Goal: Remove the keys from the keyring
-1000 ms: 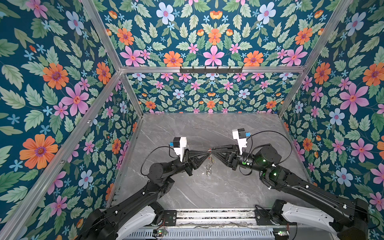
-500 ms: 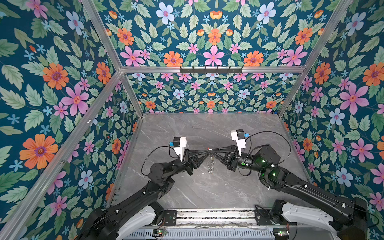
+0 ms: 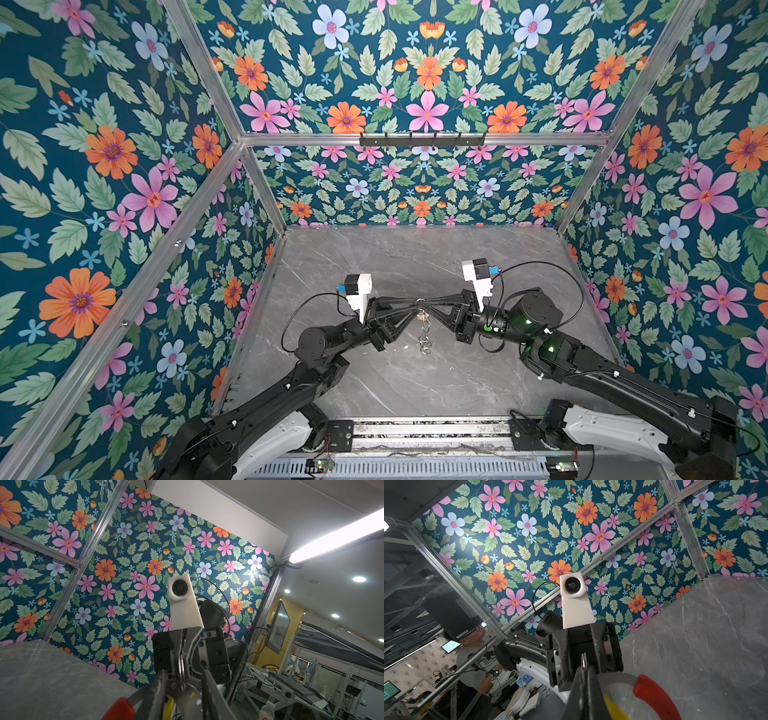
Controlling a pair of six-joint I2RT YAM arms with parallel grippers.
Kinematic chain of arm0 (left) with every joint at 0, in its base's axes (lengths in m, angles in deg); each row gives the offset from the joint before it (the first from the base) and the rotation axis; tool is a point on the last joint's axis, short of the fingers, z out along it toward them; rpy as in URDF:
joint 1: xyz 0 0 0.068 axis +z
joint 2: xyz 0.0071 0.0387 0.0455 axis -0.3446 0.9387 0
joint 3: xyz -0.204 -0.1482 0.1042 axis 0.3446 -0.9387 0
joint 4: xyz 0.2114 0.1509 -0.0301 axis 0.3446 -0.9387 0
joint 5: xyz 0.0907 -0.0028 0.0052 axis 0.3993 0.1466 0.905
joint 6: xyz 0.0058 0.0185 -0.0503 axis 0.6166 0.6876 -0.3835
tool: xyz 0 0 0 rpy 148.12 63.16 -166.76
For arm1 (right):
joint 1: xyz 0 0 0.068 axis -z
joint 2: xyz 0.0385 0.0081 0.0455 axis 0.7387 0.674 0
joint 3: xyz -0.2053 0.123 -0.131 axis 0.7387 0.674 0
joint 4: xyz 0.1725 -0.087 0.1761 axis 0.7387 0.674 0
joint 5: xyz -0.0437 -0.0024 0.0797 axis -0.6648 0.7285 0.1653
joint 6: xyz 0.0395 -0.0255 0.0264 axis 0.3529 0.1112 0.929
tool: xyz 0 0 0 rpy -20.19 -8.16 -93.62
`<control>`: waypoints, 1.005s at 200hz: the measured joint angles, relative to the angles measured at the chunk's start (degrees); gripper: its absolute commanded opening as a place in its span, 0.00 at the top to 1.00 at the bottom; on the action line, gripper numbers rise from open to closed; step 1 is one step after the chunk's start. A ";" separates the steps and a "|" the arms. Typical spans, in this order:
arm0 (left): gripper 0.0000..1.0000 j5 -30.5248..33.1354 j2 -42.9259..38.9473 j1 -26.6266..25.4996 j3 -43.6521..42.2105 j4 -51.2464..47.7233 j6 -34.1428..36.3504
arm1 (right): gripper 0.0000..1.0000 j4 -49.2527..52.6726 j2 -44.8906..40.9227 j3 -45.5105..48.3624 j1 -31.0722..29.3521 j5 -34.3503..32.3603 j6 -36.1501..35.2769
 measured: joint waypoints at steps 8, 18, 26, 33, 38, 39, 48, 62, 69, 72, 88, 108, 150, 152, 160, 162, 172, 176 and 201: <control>0.57 -0.02 -0.57 0.00 -0.15 -0.28 0.02 | 1.00 1.31 -0.31 -0.48 0.00 -0.07 -0.42; 0.56 -0.07 -1.57 0.00 -0.37 -0.94 0.04 | 1.00 3.82 -0.70 -1.42 0.02 -0.20 -1.46; 0.55 -0.13 -2.45 0.00 -0.48 -1.57 0.09 | 1.00 5.66 -0.98 -2.14 0.02 -0.15 -2.01; 0.55 -0.17 -3.41 0.00 -0.48 -2.84 0.33 | 1.00 8.31 -1.22 -3.21 0.02 -0.15 -3.13; 0.55 -0.26 -4.20 0.00 -0.48 -4.00 0.63 | 1.00 9.79 -1.29 -3.96 0.02 -0.17 -3.72; 0.54 -0.26 -4.33 0.00 -0.48 -4.20 0.70 | 1.00 10.43 -1.31 -4.24 0.02 -0.17 -3.98; 0.54 -0.26 -5.73 -0.02 -0.44 -6.71 1.60 | 1.00 13.81 -1.38 -5.97 0.02 -0.15 -5.55; 0.52 -0.26 -7.93 0.00 -0.09 -11.82 3.10 | 1.00 19.47 -1.44 -8.79 0.02 -0.11 -8.28; 0.52 -0.26 -9.16 0.00 0.24 -14.91 3.82 | 1.00 22.14 -1.42 -10.12 0.02 -0.02 -9.73; 0.52 -0.26 -9.68 0.00 0.42 -16.13 4.33 | 1.00 23.34 -1.42 -10.75 0.04 0.09 -10.47; 0.52 -0.57 -11.56 0.00 1.46 -21.84 6.05 | 1.00 29.51 -1.09 -13.60 0.07 0.44 -13.33; 0.54 -1.88 -12.48 0.00 3.23 -27.82 7.56 | 1.00 36.00 -0.13 -16.90 0.07 1.11 -16.65; 0.62 -6.36 -10.43 -0.02 9.62 -40.26 10.86 | 1.00 48.68 3.63 -24.00 0.07 4.15 -22.82; 0.63 -6.47 -10.29 -0.02 9.94 -40.89 11.08 | 1.00 49.20 3.82 -24.30 0.07 4.26 -23.04; 0.64 -7.06 -9.84 -0.07 10.95 -42.91 11.82 | 1.00 50.90 4.44 -25.24 0.07 4.63 -24.04; 0.65 -7.45 -9.68 -0.07 11.26 -43.50 11.93 | 1.00 51.41 4.61 -25.51 0.07 4.76 -24.22; 0.66 -8.04 -9.29 -0.07 12.15 -45.27 12.52 | 1.00 53.18 5.22 -26.32 0.07 5.18 -25.24; 0.67 -8.31 -9.16 -0.07 12.46 -45.99 12.90 | 1.00 53.86 5.44 -26.62 0.07 5.31 -25.46; 0.72 -9.88 -8.24 -0.07 13.68 -49.07 13.68 | 1.00 57.09 6.62 -28.26 0.07 5.64 -27.21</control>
